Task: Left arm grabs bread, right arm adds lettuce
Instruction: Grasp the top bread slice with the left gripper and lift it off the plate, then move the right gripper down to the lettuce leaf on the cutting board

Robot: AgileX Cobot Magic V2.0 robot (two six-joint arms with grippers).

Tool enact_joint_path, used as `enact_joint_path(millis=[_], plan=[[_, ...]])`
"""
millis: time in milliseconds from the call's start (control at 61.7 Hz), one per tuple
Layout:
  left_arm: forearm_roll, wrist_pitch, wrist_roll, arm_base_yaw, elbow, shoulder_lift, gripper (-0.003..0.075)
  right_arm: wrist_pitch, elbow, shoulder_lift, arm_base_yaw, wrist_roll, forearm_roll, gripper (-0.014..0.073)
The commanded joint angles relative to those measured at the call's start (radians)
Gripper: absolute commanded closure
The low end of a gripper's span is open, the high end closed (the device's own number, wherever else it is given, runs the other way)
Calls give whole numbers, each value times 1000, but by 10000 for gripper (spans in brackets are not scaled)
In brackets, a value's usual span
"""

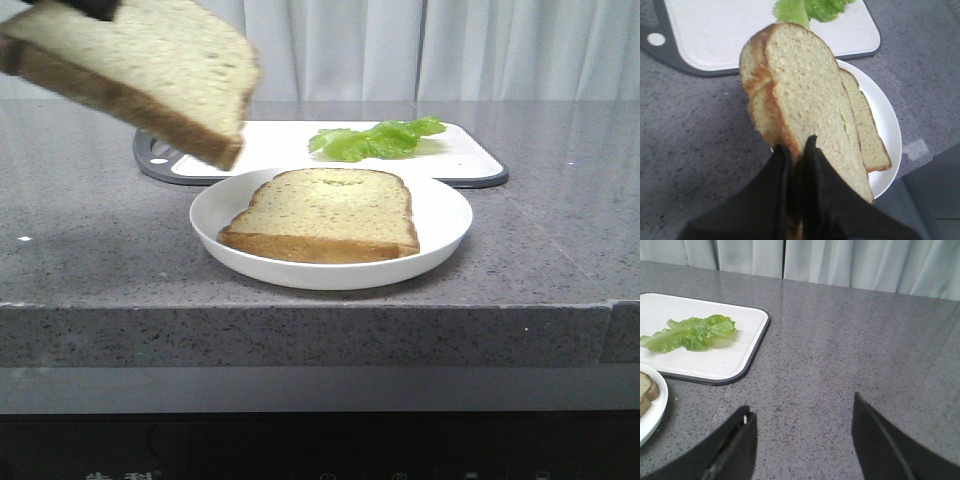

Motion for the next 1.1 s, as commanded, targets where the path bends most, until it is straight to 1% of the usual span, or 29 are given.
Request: enact_joint_path(millis=[0, 276, 519, 600, 665, 795, 876, 1086], plan=[[-32, -47, 4, 36, 23, -89, 739, -76, -36, 12, -5, -2, 0, 147], [-28, -67, 4, 150, 130, -231, 740, -79, -36, 12, -5, -2, 0, 147], [-26, -69, 4, 164, 137, -244, 739, -76, -39, 36, -5, -2, 0, 147], [-23, -69, 4, 164, 137, -244, 739, -65, -73, 119, -1, -2, 0, 147], [-23, -69, 4, 164, 137, -244, 739, -56, -120, 198, 22, -16, 0, 147], [-23, -69, 4, 164, 137, -244, 739, -50, -224, 370, 90, -114, 0, 147], [-22, -69, 4, 164, 137, -244, 739, -37, -301, 480, 129, -152, 0, 147], [7, -69, 4, 164, 137, -244, 739, -14, -476, 738, 202, -162, 1, 147]])
